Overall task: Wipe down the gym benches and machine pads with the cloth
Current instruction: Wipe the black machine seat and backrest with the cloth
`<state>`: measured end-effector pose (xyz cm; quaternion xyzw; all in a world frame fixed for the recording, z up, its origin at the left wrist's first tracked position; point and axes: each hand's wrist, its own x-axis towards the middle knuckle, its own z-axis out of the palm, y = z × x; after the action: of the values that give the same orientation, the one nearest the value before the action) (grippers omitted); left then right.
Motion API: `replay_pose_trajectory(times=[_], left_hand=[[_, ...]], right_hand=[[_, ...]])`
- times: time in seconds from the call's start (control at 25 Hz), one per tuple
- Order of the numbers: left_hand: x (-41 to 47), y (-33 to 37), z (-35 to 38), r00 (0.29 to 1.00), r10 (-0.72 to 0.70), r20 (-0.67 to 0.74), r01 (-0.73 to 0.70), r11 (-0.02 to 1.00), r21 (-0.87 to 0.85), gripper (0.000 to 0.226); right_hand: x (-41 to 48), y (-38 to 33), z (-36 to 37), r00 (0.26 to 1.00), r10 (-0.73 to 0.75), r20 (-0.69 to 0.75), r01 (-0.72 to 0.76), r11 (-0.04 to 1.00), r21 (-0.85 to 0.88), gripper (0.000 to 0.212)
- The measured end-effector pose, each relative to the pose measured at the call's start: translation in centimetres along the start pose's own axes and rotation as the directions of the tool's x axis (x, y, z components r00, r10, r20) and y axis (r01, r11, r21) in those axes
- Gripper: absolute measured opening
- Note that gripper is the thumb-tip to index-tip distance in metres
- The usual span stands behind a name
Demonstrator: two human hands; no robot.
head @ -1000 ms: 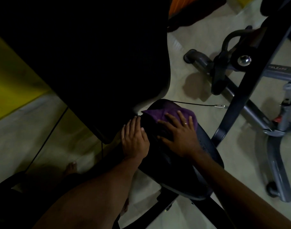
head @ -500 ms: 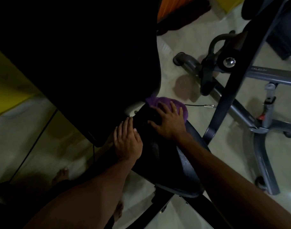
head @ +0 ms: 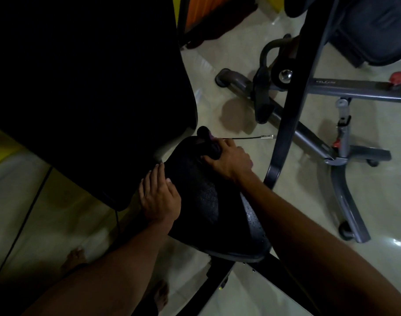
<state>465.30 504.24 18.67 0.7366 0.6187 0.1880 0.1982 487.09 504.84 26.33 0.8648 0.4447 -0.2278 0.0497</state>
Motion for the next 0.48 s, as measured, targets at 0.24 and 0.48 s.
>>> replay_pose_trajectory(times=[0.24,0.48], left_hand=[[0.0,-0.1,-0.1,1.000,-0.007,0.012,0.007,1.000,0.001,0.047],[0.0,-0.1,0.0,1.000,-0.002,0.004,0.002,1.000,-0.002,0.046]], right_hand=[[-4.3,3.2,0.5,0.995,-0.030,-0.095,0.030,1.000,0.004,0.075],[-7.3,-0.8,3.2,0.987,-0.138,-0.085,0.125,0.982,-0.141,0.074]])
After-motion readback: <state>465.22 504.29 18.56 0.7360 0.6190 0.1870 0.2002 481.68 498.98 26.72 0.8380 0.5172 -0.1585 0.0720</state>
